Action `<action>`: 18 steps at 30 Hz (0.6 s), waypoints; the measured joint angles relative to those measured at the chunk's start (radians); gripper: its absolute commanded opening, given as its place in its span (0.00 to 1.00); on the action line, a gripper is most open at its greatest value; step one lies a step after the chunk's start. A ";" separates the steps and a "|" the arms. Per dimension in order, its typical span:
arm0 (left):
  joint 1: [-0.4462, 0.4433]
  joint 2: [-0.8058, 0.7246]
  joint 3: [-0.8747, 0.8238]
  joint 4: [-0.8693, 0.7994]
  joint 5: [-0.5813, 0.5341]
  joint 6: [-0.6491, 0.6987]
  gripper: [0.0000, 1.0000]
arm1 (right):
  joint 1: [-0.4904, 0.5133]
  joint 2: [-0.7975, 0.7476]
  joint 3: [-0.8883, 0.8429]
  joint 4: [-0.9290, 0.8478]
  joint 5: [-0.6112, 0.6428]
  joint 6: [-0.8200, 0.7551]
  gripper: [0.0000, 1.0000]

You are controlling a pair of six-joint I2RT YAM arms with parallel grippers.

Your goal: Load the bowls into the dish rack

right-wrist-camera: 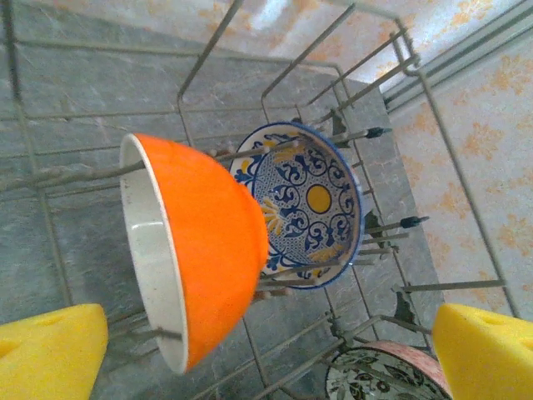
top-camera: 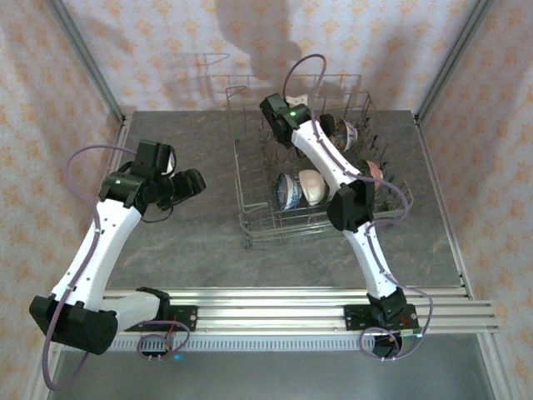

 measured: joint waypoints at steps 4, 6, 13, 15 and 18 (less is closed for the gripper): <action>0.056 0.000 0.001 -0.036 -0.022 0.000 0.75 | 0.002 -0.113 -0.057 0.000 -0.036 -0.011 1.00; 0.090 0.006 0.002 -0.050 -0.025 -0.001 0.74 | 0.002 -0.162 -0.103 -0.001 -0.056 -0.011 1.00; 0.224 0.097 0.003 -0.055 -0.021 -0.040 0.74 | 0.002 -0.367 -0.421 0.048 -0.163 -0.011 1.00; 0.265 0.123 0.001 -0.048 -0.018 -0.055 0.75 | 0.002 -0.433 -0.511 0.069 -0.182 -0.011 1.00; 0.340 0.164 -0.012 -0.028 -0.005 -0.066 0.75 | 0.002 -0.531 -0.625 0.103 -0.198 -0.011 1.00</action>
